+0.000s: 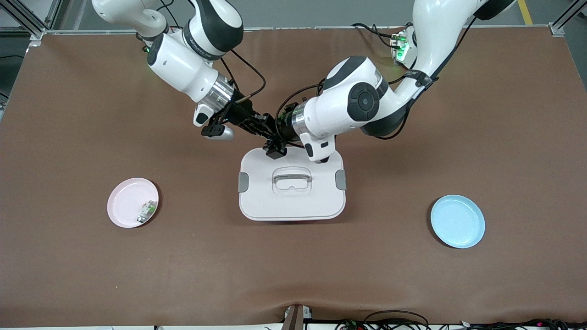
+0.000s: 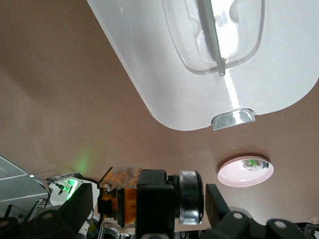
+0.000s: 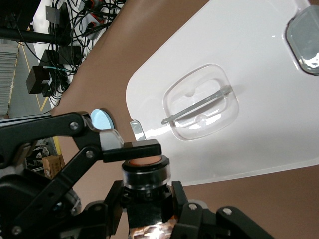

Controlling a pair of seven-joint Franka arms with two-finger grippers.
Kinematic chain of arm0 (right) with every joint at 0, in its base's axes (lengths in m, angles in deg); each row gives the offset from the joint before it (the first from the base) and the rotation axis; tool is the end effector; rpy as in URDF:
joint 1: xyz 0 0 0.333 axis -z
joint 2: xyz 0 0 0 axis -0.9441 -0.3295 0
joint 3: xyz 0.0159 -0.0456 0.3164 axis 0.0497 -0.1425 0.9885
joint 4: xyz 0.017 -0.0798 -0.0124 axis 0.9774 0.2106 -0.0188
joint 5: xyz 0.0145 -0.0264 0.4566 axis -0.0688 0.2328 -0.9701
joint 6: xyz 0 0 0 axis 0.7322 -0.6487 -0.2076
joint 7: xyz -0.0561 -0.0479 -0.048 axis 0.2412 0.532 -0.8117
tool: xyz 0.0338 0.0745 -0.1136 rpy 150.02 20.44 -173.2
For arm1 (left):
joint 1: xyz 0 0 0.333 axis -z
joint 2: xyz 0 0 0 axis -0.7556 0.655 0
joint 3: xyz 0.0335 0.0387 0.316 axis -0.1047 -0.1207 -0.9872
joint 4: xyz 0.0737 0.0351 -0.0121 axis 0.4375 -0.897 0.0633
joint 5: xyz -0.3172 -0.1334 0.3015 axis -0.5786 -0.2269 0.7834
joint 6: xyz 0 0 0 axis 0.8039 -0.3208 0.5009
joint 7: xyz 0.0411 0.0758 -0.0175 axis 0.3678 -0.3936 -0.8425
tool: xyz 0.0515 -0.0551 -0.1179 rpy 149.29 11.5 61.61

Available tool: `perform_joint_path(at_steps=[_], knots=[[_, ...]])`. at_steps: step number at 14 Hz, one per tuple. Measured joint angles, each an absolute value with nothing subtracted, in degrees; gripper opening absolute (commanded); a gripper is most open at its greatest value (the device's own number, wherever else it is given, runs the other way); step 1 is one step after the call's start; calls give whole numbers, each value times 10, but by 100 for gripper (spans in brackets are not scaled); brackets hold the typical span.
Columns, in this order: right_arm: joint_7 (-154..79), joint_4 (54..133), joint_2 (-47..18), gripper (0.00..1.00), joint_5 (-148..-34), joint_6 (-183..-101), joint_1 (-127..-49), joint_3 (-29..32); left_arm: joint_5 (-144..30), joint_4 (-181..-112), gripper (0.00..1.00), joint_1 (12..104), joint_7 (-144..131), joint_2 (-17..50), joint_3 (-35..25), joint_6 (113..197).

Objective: Transfer orange switch to right arm and place
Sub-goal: 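Grasp the orange switch with the right gripper beside the left gripper, then open the left gripper and withdraw while the right gripper carries the switch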

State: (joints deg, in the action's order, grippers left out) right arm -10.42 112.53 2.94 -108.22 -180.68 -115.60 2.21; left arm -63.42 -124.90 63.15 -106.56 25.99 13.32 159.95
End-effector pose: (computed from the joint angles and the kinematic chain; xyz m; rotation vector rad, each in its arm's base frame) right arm 0.5285 0.4236 0.3805 -2.3148 0.5185 -0.1303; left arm 0.5676 -0.5682 0.4035 2.1973 1.5532 -0.7319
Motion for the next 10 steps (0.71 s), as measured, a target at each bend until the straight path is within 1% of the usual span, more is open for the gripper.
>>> perform_joint_path(at_steps=[3, 6, 8, 10], knots=[[-104, 1122, 29, 0, -1083, -1793, -1155, 20, -634, -1246, 100, 631, -1066, 260, 133, 1600], [-122, 1118, 34, 0, -1081, -1754, -1143, 16, -634, -1240, 100, 621, -1066, 254, 132, 1596], [-174, 1114, 43, 0, -1076, -1699, -1119, 14, -634, -1238, 100, 610, -1066, 246, 132, 1583], [-218, 1112, 54, 0, -1029, -1636, -1082, 12, -613, -1236, 100, 596, -1066, 234, 131, 1558]])
